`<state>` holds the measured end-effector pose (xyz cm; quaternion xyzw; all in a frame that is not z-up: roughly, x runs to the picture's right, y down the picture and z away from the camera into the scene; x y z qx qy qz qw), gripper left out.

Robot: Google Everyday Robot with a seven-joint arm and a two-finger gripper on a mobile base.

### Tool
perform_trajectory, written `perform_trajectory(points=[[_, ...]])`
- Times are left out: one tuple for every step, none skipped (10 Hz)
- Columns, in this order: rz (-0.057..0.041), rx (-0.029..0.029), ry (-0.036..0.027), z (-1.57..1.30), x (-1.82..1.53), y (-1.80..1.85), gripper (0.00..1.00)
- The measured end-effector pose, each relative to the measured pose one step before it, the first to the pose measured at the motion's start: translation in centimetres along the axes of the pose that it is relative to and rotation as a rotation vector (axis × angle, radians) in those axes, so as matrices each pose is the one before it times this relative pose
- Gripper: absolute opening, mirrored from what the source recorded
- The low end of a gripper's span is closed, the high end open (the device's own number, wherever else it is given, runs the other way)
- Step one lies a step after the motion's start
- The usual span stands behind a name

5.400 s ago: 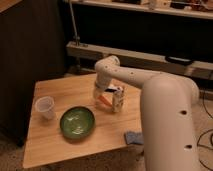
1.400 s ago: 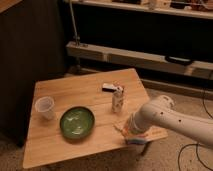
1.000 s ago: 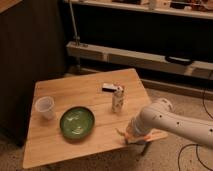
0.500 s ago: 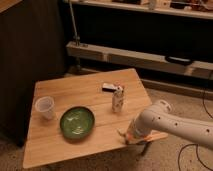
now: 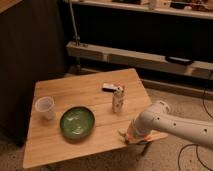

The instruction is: Place the pepper on the white sponge

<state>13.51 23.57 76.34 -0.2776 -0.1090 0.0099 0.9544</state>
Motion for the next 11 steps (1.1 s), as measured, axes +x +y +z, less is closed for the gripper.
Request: perform_trajectory(points=[[-0.00315, 0.00021, 0.00261, 0.156, 0.017, -0.048, 0.55], [-0.00002, 0.00024, 0.00156, 0.108, 0.104, 0.036, 0.66], [-0.0001, 0.00077, -0.00045, 0.097, 0.041, 0.025, 0.76], [-0.00042, 0.00026, -0.00101, 0.115, 0.012, 0.032, 0.8], [-0.00014, 0.00012, -0.00024, 0.063, 0.033, 0.027, 0.8], [0.00099, -0.00034, -0.00114, 0.075, 0.034, 0.049, 0.8], [0.00038, 0.00074, -0.00132, -0.048, -0.056, -0.004, 0.8], [-0.00552, 0.00144, -0.00443, -0.201, -0.069, -0.008, 0.8], [-0.00726, 0.00591, -0.01925, -0.745, -0.243, -0.039, 0.8], [-0.00769, 0.00846, -0.01608, -1.139, -0.279, -0.098, 0.8], [-0.00918, 0.00633, -0.00958, -1.44, -0.324, -0.181, 0.8]])
